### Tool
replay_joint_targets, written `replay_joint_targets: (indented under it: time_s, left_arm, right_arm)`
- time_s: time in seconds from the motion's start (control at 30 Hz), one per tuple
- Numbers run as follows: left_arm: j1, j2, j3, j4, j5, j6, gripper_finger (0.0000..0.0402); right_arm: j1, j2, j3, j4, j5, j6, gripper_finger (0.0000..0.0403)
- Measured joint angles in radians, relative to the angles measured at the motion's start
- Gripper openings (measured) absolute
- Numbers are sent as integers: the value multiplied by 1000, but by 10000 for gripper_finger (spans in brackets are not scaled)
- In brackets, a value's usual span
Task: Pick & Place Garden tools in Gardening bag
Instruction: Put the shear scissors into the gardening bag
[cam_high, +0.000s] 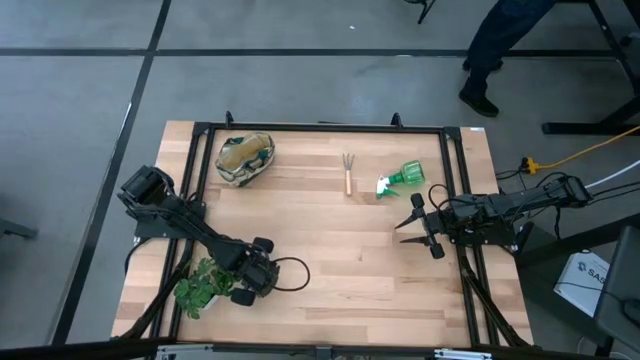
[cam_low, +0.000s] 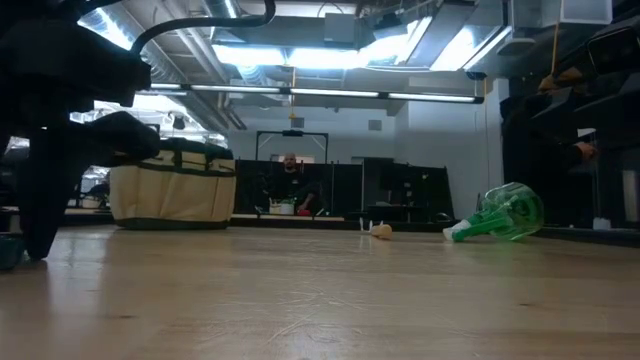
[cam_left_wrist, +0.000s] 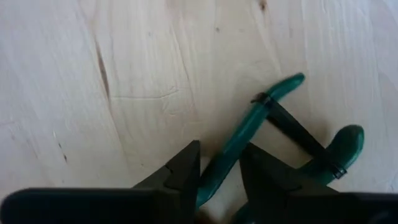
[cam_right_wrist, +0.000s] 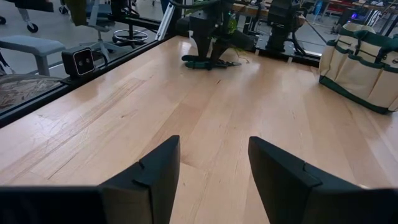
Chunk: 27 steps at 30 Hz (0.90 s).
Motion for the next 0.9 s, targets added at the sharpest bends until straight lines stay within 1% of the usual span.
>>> replay_joint_targets:
  time_s: [0.27, 0.6, 0.73, 0.9]
  left_arm:
    - [1, 1, 0, 1, 0, -72, 26]
    - [3, -9, -3, 13, 2, -80, 25]
    - [22, -36, -8, 24, 13, -31, 25]
    - [75, -61, -6, 77, 15, 52, 25]
  right_arm:
    - [0, 0, 0, 0, 0, 0, 193]
    - [0, 0, 0, 0, 0, 0, 193]
    - [0, 0, 0, 0, 0, 0, 193]
    - [0, 0, 0, 0, 0, 0, 193]
